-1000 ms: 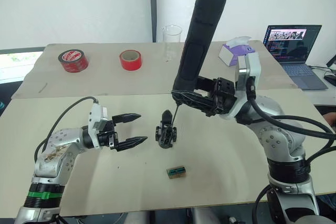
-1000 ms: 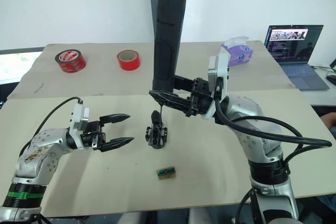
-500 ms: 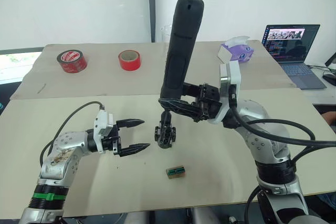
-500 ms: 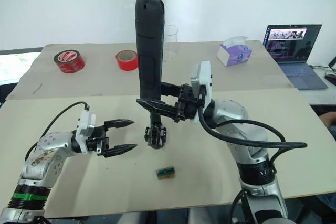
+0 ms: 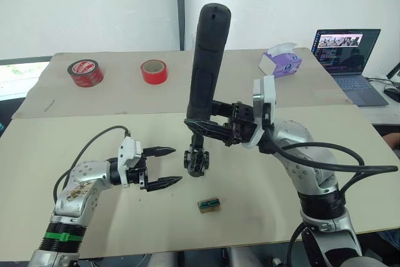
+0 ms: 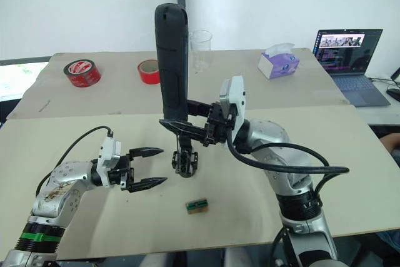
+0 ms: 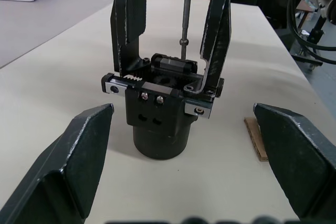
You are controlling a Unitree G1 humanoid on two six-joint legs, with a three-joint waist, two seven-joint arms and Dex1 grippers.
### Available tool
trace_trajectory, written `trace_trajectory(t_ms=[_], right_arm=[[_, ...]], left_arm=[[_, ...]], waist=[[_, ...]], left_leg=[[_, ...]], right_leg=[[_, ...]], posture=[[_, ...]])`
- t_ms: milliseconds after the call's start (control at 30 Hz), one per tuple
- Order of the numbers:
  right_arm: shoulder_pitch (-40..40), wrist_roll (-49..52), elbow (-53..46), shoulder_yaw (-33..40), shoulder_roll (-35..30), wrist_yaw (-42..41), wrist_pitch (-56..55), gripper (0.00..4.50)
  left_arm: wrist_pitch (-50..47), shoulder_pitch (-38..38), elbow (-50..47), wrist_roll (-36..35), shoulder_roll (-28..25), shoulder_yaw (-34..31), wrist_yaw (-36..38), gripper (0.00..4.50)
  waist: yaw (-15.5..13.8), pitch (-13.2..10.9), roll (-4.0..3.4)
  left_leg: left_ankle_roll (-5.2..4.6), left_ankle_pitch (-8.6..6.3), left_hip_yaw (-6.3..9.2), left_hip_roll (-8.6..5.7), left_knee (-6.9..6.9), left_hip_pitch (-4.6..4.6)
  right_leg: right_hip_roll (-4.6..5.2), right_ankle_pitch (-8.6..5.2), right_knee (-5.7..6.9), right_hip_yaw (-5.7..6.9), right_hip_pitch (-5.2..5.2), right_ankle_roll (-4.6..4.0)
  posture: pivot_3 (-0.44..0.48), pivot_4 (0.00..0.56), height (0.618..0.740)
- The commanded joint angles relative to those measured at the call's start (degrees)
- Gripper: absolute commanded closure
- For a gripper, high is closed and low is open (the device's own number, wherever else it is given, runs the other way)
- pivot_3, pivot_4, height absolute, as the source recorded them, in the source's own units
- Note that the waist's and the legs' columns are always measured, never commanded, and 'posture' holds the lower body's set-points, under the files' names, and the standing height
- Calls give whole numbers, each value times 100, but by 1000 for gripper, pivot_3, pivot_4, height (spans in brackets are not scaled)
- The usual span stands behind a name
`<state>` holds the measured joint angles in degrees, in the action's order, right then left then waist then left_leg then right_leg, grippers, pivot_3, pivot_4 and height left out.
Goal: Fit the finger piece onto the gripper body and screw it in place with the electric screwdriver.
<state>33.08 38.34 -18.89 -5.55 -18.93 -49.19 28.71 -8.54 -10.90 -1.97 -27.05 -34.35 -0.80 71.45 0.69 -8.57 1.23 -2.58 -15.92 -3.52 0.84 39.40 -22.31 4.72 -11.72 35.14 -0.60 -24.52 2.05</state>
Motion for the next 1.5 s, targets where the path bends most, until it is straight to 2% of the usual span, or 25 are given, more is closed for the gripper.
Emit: trace_trajectory(t_ms=[33, 1500], right_arm=[[183, 55, -185, 100, 59, -57, -230, 2567], [-161, -215, -276, -47, 139, -165, -397, 2567]], left_arm=[[96, -57, -50, 34, 18, 24, -31, 0], [408, 38, 76, 262, 78, 214, -117, 0]], waist=[[0, 0, 0], [0, 0, 0]], left_leg=[[0, 0, 0, 0, 0, 0], [0, 0, 0, 0, 0, 1]], right_leg=[[0, 0, 0, 0, 0, 0], [0, 1, 1, 0, 0, 0]], posture=[[0, 150, 740], [0, 150, 740]])
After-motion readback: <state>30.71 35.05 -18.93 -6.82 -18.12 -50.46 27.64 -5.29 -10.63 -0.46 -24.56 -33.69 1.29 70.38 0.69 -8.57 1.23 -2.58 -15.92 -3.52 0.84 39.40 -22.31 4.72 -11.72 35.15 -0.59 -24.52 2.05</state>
